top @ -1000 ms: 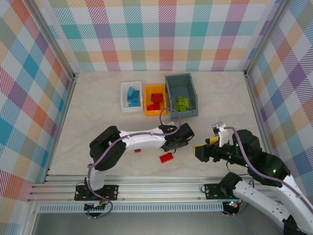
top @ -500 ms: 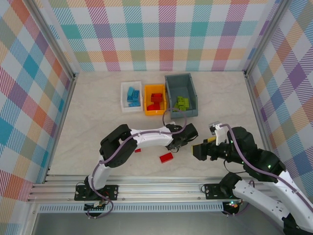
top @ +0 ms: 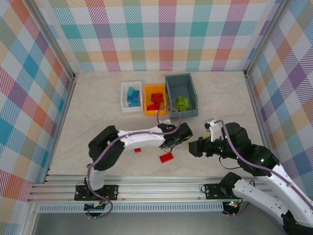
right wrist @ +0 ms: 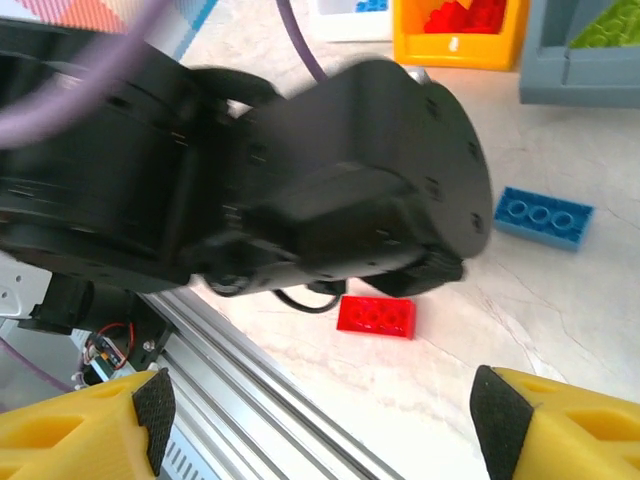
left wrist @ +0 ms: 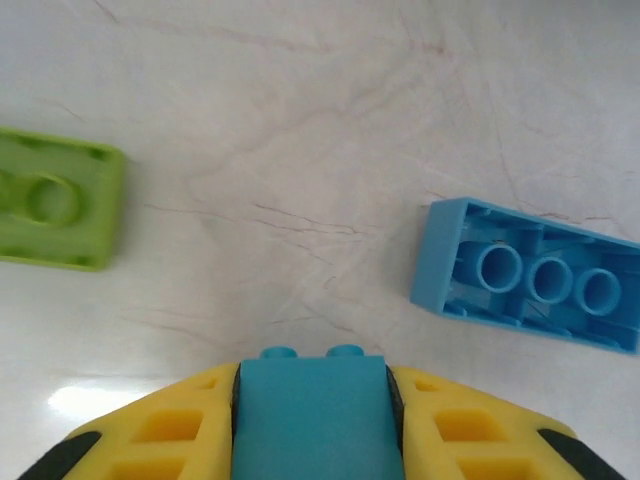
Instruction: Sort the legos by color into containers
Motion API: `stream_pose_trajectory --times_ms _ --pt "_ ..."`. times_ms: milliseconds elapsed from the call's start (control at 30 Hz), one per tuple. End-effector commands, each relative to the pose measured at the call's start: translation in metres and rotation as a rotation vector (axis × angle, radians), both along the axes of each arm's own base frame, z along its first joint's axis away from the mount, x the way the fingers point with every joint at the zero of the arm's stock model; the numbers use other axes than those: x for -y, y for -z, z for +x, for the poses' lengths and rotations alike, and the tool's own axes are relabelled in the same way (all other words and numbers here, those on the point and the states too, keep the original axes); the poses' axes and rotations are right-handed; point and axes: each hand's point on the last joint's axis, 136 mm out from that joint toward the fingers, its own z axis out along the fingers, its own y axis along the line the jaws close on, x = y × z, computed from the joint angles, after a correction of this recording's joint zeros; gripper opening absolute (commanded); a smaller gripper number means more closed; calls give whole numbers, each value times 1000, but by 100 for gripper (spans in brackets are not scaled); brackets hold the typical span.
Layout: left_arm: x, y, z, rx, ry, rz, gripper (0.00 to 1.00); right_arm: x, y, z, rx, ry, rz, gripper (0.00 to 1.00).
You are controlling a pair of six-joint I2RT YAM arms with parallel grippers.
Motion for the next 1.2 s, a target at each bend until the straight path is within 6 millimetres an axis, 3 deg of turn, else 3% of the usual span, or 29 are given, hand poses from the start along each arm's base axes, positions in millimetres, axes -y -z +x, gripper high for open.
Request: stream_pose_trajectory --times_ms 0,233,300,467,600,767,1033,1167 --pt "-48 -57 23 95 -14 23 26 -30 -18 8 83 -105 51 78" --pt "-150 -87 89 83 -45 22 25 -115 -29 28 310 -224 -24 78" --pt "-172 -89 114 90 -40 35 24 -137 -32 40 358 -211 -18 78" --pt "-210 -81 172 76 -54 61 24 -169 -29 72 390 -142 -26 79" --pt "-219 -67 211 55 -43 82 25 -189 -20 90 386 -107 -43 80" --pt "-224 -50 238 24 -50 109 26 -205 -15 103 372 -64 -13 81" --pt "-228 -26 245 -23 -59 144 31 -210 -5 103 328 -63 -13 81" --pt "-228 -25 241 -36 -52 143 45 -205 2 103 314 -52 -34 82"
